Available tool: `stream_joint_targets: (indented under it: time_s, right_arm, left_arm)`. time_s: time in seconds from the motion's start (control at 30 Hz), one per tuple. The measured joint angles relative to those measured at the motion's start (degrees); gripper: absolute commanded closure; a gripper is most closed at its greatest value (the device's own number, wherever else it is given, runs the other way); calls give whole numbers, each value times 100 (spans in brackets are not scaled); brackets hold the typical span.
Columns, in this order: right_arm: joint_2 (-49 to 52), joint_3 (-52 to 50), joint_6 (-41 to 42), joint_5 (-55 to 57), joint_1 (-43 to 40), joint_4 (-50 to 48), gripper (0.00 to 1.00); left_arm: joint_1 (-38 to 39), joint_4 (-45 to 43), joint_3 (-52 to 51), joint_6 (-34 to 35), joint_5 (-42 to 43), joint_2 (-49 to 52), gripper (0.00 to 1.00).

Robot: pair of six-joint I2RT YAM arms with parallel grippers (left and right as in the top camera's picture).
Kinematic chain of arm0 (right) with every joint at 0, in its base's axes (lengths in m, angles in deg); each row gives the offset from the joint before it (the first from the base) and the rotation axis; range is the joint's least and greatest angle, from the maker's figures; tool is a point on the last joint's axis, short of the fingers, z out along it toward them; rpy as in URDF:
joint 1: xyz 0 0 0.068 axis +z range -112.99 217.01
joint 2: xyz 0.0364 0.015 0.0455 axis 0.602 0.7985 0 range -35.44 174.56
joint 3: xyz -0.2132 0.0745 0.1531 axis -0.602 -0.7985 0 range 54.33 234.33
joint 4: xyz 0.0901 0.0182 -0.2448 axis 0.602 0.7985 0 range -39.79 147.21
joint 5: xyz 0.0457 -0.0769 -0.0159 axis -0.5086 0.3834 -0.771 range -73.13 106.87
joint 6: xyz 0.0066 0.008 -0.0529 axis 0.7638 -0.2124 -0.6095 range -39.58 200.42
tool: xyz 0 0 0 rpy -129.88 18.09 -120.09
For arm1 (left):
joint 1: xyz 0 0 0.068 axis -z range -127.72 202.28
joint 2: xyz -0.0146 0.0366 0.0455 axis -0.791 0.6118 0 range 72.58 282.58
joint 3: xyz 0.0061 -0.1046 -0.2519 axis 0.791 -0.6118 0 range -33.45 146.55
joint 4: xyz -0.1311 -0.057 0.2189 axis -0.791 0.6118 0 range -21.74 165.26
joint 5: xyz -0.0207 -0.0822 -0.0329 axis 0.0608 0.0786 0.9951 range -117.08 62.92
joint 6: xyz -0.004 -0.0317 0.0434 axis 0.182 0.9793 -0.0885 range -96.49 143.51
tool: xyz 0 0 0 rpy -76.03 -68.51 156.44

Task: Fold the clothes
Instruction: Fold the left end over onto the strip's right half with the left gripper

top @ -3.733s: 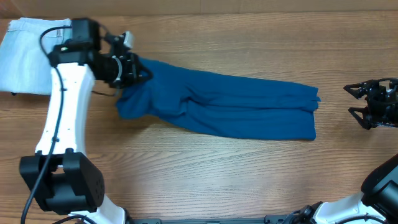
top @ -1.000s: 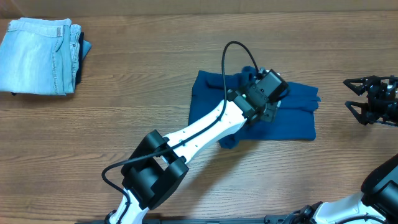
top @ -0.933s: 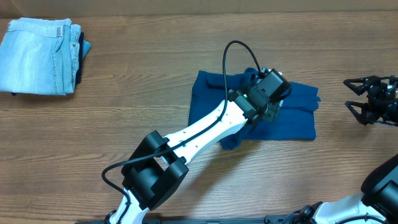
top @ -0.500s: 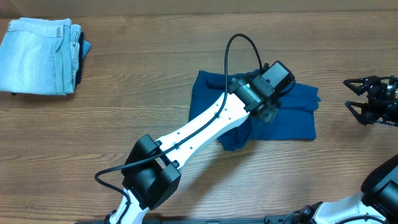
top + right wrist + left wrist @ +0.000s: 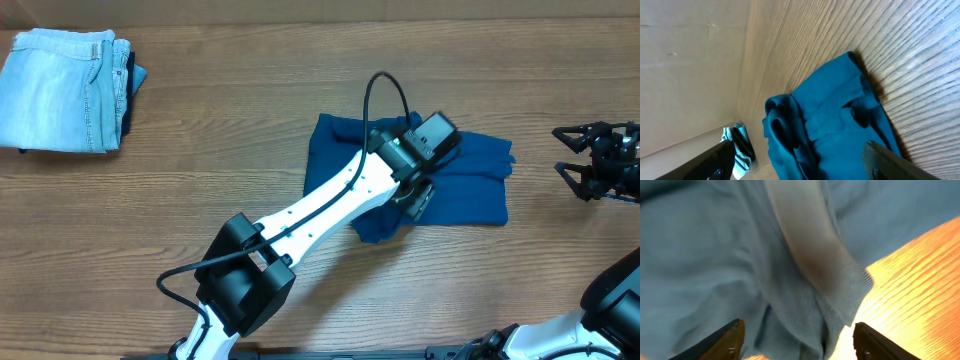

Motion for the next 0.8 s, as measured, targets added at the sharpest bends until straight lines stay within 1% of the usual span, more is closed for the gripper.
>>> stream_joint_targets:
  time_s: [0.13,0.2,0.27,0.43,0.5,0.63,0.67,0.77,0.8]
  right_arm:
    - [0,-2,-4,0,0,-2,15]
    - [0,-2,-2,2,0,-2,15]
    - [0,0,-2,0,0,0,15]
    - [0,-2,-4,0,0,7,15]
    - [0,0,-2,-2,0,9,15]
    - [0,-2,-2,0,0,11,15]
    - [0,0,-4,0,0,9,15]
    - [0,-2,-4,0,0,11,15]
    - [0,-2,-2,0,0,13,15]
  left_arm:
    - [11,-243,-350,-448,299,4,25]
    - [39,-254,-382,-667,391,4,27]
    - [90,-321,-385,-881,442,4,28]
    - [365,-374,-385,-1506,358,4,20]
    - [501,-358,-393,-1668,236,4,20]
    - [713,-358,-503,-1709,-127,4,22]
    - [730,-369,-525,-1709,-212,4,24]
    - [695,-483,-553,-1705,-431,4,25]
    - [671,-496,-555,-1700,-490,4,27]
